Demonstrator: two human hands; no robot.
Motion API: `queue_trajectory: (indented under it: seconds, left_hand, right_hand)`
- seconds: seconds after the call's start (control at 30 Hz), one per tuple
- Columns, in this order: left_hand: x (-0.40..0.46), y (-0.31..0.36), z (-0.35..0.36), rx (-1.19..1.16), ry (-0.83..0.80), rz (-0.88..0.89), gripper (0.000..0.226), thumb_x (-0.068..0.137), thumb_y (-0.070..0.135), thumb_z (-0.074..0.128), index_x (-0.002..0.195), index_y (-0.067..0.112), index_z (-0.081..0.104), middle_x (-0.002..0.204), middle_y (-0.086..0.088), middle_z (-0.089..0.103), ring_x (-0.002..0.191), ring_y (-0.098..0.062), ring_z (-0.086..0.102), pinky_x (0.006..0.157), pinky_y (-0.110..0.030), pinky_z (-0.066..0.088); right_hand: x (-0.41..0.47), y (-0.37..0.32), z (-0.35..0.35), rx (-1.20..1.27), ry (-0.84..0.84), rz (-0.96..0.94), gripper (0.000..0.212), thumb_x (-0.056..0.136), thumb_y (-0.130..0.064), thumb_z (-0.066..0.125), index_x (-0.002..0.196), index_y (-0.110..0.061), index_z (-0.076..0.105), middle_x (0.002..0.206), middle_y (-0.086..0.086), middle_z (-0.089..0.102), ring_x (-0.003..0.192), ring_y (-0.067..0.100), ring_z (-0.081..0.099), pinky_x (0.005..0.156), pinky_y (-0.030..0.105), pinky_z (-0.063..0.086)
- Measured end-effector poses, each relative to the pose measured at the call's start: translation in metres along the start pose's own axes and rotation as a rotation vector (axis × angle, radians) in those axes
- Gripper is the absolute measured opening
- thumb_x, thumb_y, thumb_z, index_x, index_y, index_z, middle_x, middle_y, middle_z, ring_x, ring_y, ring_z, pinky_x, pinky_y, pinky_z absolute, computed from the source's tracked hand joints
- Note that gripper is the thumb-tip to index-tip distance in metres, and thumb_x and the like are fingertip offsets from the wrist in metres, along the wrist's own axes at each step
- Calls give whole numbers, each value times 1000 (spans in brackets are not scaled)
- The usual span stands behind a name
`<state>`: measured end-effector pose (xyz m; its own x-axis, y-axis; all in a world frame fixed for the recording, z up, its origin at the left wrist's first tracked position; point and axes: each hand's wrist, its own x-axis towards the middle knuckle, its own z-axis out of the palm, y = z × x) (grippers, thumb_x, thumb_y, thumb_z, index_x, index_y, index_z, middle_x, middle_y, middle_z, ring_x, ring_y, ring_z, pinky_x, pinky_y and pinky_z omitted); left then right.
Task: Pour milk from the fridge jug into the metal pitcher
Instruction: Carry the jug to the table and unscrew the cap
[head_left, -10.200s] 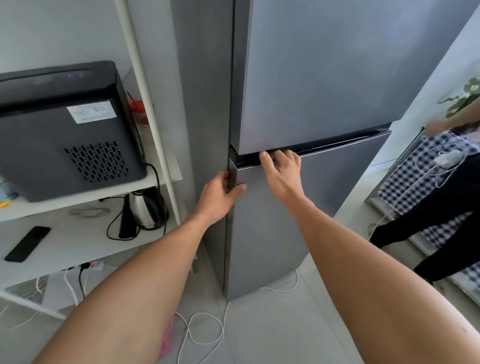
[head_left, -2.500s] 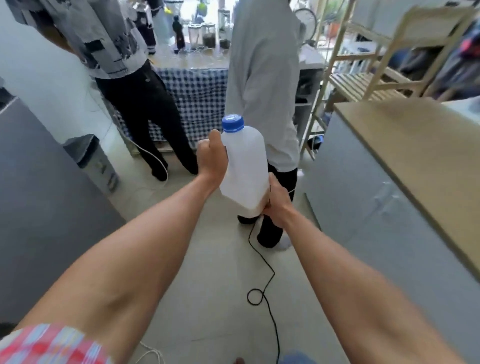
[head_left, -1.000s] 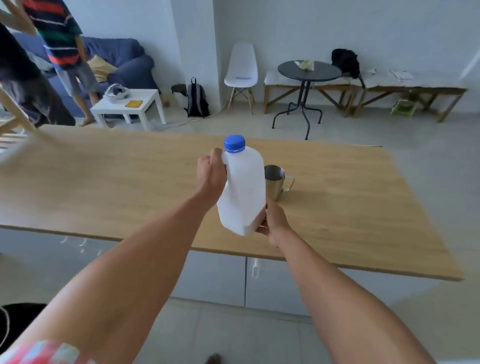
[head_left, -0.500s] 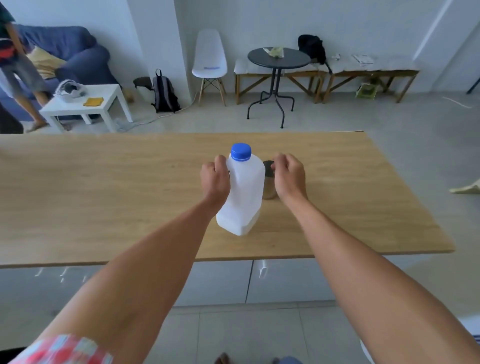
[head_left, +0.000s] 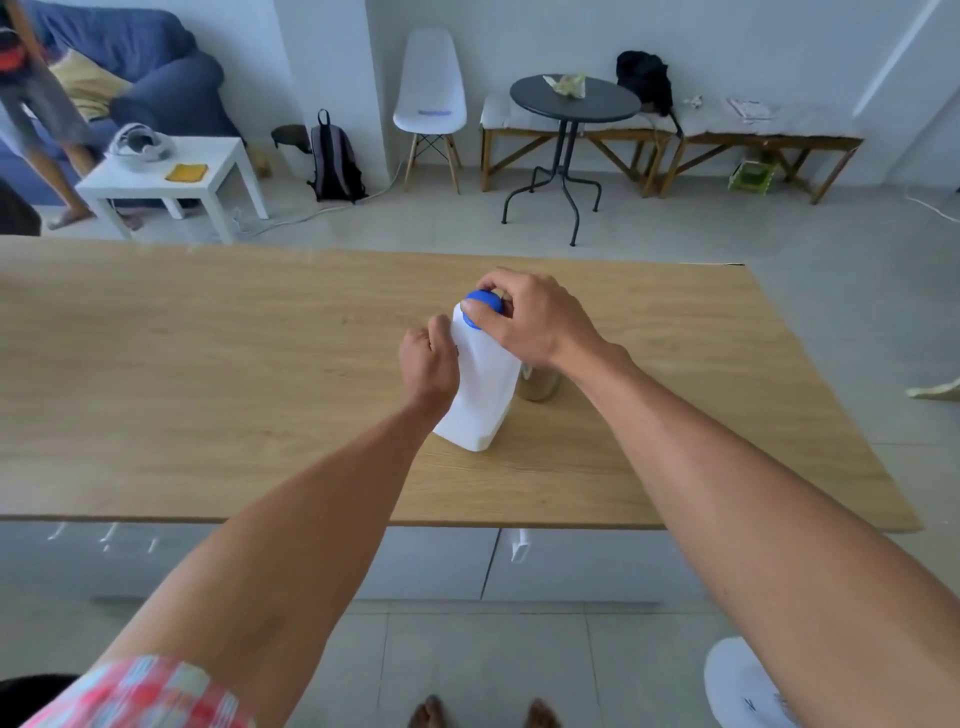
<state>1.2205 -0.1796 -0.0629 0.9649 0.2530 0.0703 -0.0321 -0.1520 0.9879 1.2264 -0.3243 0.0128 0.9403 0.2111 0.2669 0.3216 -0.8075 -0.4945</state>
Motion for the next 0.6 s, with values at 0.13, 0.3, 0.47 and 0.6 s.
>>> queue_trajectory:
  seconds: [0.13,0.3,0.47,0.6]
  left_hand:
    - [3,-7,0,-9,0,-22,43,94,22,39,55,23,21,54,6,23,62,-23,21,56,-40,23]
    - [10,-7,-7,-76,-47,-34,37,91,24,40,62,18,20,59,-3,19,60,-21,18,48,-26,24]
    - [15,-14,0,-104,-35,-101,37,92,23,37,59,16,21,55,0,23,58,-18,19,54,-34,19]
    - [19,-12,3,-114,-1,-149,31,81,28,37,54,24,24,45,12,27,60,-21,25,55,-34,24]
  right_hand:
    - [3,-2,3,-112,-3,-39,37,89,-65,56,93,-28,60,73,-11,60,73,23,60,63,33,45]
    - [13,-10,10,-234,42,-85,45,90,-66,55,87,-21,49,73,-1,62,69,31,58,62,36,47]
    - [20,-8,19,-329,76,-144,40,92,-59,52,84,-21,42,63,3,55,60,36,51,57,33,37]
    - [29,2,19,-218,22,-299,36,89,-45,58,76,-18,39,54,1,50,51,31,38,51,31,35]
